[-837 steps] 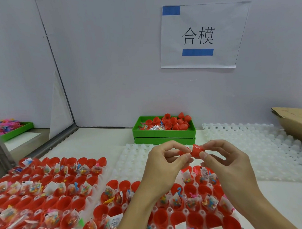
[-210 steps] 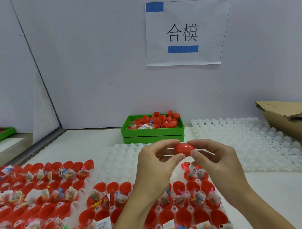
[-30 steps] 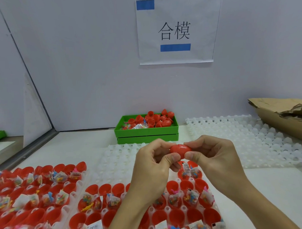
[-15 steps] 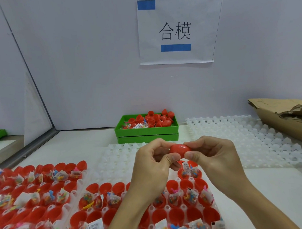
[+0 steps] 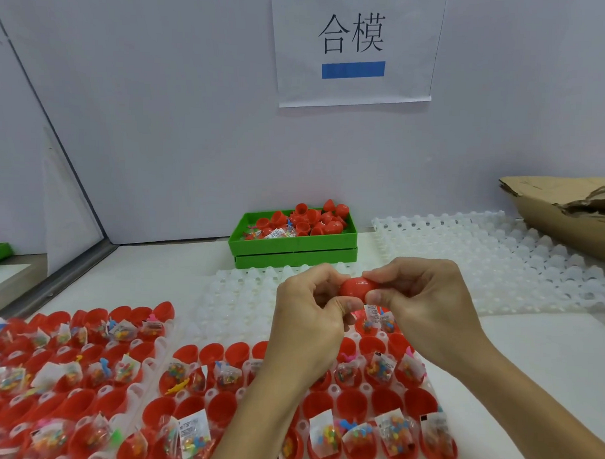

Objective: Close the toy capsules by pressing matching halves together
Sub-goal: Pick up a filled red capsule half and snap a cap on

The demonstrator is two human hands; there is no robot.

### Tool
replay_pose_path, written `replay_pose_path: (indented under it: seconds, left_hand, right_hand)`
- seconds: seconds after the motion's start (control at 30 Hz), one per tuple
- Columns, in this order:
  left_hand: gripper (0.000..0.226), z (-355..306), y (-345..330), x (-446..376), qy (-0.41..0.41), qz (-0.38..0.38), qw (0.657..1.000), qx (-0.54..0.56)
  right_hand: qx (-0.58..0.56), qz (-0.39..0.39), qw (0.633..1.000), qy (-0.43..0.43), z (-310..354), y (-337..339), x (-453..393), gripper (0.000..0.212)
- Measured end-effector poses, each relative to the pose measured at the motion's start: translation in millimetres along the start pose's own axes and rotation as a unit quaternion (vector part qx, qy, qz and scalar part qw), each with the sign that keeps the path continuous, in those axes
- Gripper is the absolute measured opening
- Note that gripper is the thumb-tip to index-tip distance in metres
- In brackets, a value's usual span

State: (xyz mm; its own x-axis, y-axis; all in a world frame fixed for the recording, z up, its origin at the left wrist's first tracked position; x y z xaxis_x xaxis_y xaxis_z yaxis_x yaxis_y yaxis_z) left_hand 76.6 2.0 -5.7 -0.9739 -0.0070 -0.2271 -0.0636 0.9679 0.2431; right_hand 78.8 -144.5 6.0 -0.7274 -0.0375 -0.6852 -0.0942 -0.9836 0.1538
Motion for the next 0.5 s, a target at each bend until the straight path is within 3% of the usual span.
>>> replay_pose_path:
  seconds: [0.27, 0.5]
  left_hand:
    - [0.027, -8.6, 5.1, 1.9, -0.035, -0.030, 0.998, -0.049]
    - [0.017, -15.1, 6.6, 3.6, -0.030, -0.028, 0.999, -0.012]
  right_hand:
    - [-0.001, -0.005, 1.000, 0.018, 5.6, -1.2, 0.3, 0.037]
    - [-0.021, 0.016, 1.000, 0.016, 11.2, -1.9, 1.7, 0.023]
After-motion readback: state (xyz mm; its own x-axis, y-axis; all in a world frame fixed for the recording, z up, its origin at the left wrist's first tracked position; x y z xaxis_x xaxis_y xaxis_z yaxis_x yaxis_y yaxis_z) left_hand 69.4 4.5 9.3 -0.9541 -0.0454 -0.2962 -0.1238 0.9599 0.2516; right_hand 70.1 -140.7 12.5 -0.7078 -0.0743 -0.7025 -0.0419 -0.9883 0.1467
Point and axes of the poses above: each hand's wrist, its own x-axis away from the middle knuckle, its own y-axis out of the back of the hand, z = x × y, the point moved 6 cm from there along -x, towards the middle knuckle, and after that the axes turned 13 degrees about y, right-handed, at the moved point
